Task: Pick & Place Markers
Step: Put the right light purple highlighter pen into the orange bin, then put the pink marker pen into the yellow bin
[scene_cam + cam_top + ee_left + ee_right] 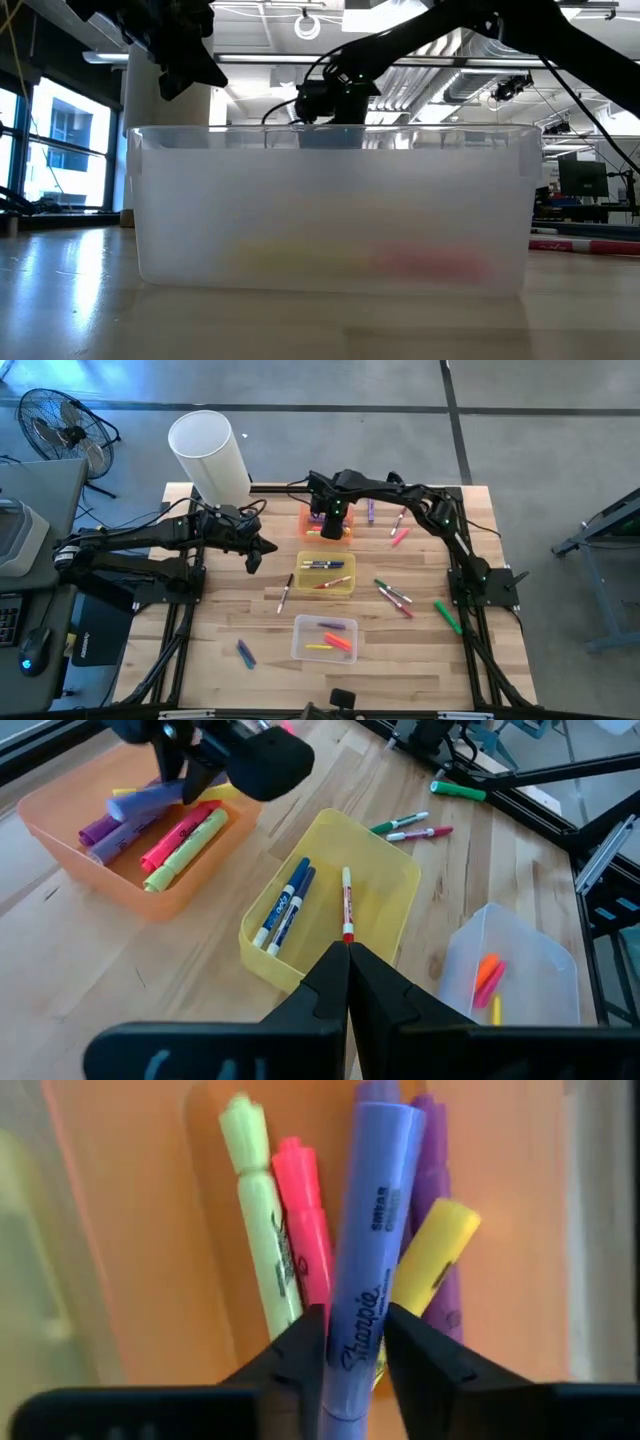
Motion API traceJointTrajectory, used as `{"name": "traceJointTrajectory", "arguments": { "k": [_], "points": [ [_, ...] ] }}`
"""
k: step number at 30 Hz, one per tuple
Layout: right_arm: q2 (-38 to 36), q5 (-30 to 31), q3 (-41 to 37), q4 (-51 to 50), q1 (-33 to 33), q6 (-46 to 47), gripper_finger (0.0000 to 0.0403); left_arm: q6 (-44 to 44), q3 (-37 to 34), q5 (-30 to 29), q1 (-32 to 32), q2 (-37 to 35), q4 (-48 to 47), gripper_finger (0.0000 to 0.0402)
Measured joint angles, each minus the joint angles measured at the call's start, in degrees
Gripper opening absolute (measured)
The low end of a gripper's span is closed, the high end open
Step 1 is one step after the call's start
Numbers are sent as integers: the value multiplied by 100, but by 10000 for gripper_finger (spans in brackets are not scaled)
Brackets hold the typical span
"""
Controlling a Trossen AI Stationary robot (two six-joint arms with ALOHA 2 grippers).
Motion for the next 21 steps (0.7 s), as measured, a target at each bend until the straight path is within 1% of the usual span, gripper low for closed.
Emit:
{"name": "traceJointTrajectory", "arguments": {
  "k": [2, 4, 6, 9, 12, 15, 16, 18, 19, 20, 21],
  "points": [
    [-42, 10, 4, 20, 0, 23, 122, -5, 0, 0, 0, 0, -1, 0],
    [-82, 8, 6, -16, -9, 25, 145, -9, 0, 2, -1, 0, -1, 0],
    [-119, -8, 6, -57, -24, 31, 155, -9, 0, 4, 0, 2, -3, 0],
    [-239, -95, 6, -97, -27, 121, 151, -9, 0, 4, -1, 2, -6, 0],
    [-442, -291, 4, -317, -71, 469, 126, -11, 0, 4, 0, 2, -8, 0],
    [-793, -462, 4, -754, -92, 745, 87, -11, 0, 0, -2, 2, -10, 0],
    [-930, -414, 4, -960, -84, 813, 69, -11, 0, -2, 0, 2, -10, 0],
    [-1232, -90, 4, -1358, 26, 932, 28, -9, 0, -4, 0, 2, -10, 0],
    [-1393, 56, 4, -1548, 98, 1012, 15, -11, 0, -4, -1, 2, -11, 0],
    [-1546, 193, 4, -1706, 200, 1121, 8, -11, 0, -4, -1, 2, -17, 0],
    [-1732, 289, 3, -1883, 299, 1253, 10, -10, 0, -4, -2, 2, -17, 0]
  ]
}}
